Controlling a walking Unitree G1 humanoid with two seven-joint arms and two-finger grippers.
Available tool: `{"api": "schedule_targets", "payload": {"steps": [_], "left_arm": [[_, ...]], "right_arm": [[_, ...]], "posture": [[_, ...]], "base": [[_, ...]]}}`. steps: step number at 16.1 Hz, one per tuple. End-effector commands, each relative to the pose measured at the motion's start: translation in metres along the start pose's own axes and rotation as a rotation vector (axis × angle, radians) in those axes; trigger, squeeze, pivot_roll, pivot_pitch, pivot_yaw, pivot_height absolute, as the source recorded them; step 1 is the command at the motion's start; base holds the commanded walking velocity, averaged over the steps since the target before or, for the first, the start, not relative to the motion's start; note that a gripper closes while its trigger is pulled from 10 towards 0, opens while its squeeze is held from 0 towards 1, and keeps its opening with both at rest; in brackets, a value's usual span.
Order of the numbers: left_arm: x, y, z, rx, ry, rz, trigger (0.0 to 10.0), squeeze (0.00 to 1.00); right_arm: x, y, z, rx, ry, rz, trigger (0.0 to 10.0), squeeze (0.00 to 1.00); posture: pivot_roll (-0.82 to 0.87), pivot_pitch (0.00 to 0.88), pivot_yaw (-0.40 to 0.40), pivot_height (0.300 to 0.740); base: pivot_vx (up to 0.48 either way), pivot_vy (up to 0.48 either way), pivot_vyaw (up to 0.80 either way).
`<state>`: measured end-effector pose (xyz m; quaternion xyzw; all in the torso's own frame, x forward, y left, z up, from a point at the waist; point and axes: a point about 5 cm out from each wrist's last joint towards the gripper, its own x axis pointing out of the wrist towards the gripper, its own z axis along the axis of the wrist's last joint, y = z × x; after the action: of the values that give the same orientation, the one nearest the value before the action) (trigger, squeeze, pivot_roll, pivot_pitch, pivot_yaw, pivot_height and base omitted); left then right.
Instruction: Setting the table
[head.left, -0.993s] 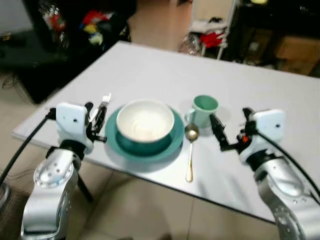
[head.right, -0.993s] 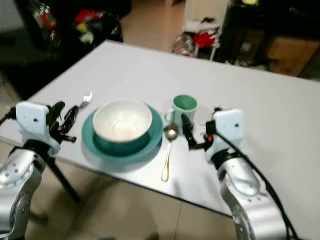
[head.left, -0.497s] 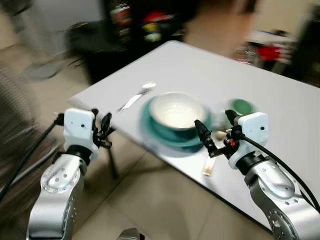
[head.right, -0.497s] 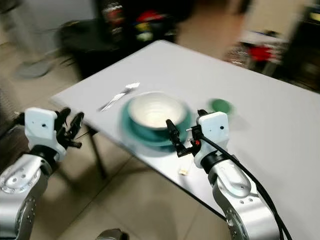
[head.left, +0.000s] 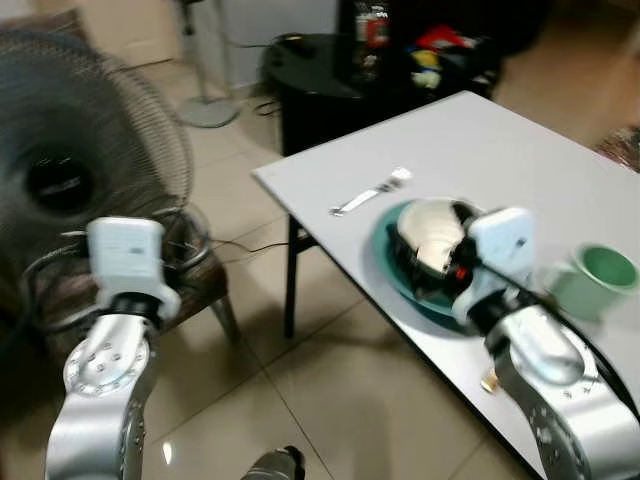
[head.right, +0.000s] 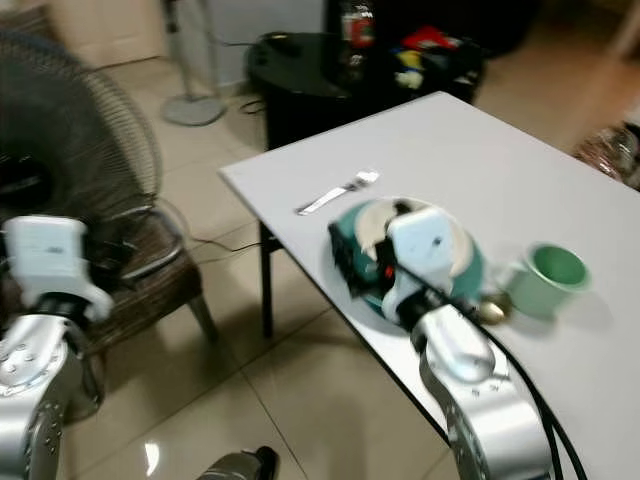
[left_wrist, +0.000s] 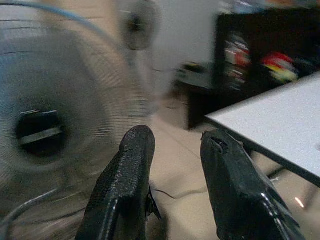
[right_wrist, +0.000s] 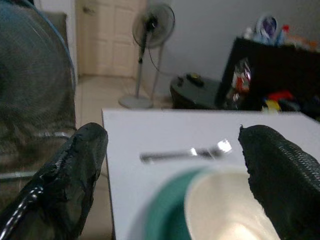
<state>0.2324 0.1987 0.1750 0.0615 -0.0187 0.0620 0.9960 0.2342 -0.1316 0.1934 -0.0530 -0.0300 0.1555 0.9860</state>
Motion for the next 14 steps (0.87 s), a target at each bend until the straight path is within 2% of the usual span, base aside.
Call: {"api": "schedule_targets", "payload": {"steps": [1,2,5,6,7,9,11,12,14], "left_arm": [[-0.008,0.007,0.002,-0.027,-0.011,0.092,10.0,0.05],[-0.013,0.004,-0.001,-0.024,0.003,0.07,10.0,0.05],[-0.009,-0.002,-0.008,-0.02,0.033,-0.012,10.0,0.03],[-0.007,-0.003,-0.013,0.052,0.051,-0.088,10.0,0.0],[-0.007,-0.005,-0.015,0.082,0.079,-0.159,10.0,0.0],[-0.003,-0.007,-0.012,0.064,0.059,-0.163,10.0,0.0],[0.003,-0.017,-0.009,0.065,0.048,-0.217,10.0,0.0],[0.006,-0.019,-0.008,0.092,0.05,-0.24,10.0,0.0],[0.013,-0.023,-0.009,0.076,0.05,-0.26,10.0,0.0]], "right_arm": [[0.001,0.0,0.003,0.02,-0.035,-0.001,10.0,0.0],[0.001,-0.003,0.004,-0.019,-0.068,-0.056,10.0,0.0],[0.002,-0.004,0.005,0.002,-0.073,-0.032,10.0,0.0],[0.001,-0.004,0.002,-0.023,-0.065,-0.025,10.0,0.0],[0.0,0.001,-0.004,0.004,0.003,0.017,10.0,0.0],[-0.006,0.005,-0.012,0.017,0.039,0.069,10.0,0.0],[-0.011,-0.004,-0.022,0.095,0.08,-0.017,10.0,0.0],[-0.013,-0.01,-0.028,0.132,0.106,-0.065,10.0,0.0],[-0.017,-0.014,-0.032,0.153,0.13,-0.096,10.0,0.0]], "posture": [[0.16,0.0,-0.041,0.74],[0.16,0.0,-0.044,0.74],[0.16,0.0,-0.025,0.74],[0.14,0.0,-0.026,0.74],[0.14,0.0,-0.02,0.74],[0.12,0.0,0.002,0.74],[0.11,0.0,0.02,0.74],[0.1,0.0,0.03,0.74],[0.07,0.0,0.064,0.74]], "base": [[0.0,0.0,0.8],[0.0,0.0,0.8],[0.0,0.0,0.8],[0.0,0.0,0.8],[0.0,0.0,0.8],[0.0,0.0,0.8],[0.0,0.0,0.8],[0.0,0.0,0.8],[0.0,0.0,0.8]]}}
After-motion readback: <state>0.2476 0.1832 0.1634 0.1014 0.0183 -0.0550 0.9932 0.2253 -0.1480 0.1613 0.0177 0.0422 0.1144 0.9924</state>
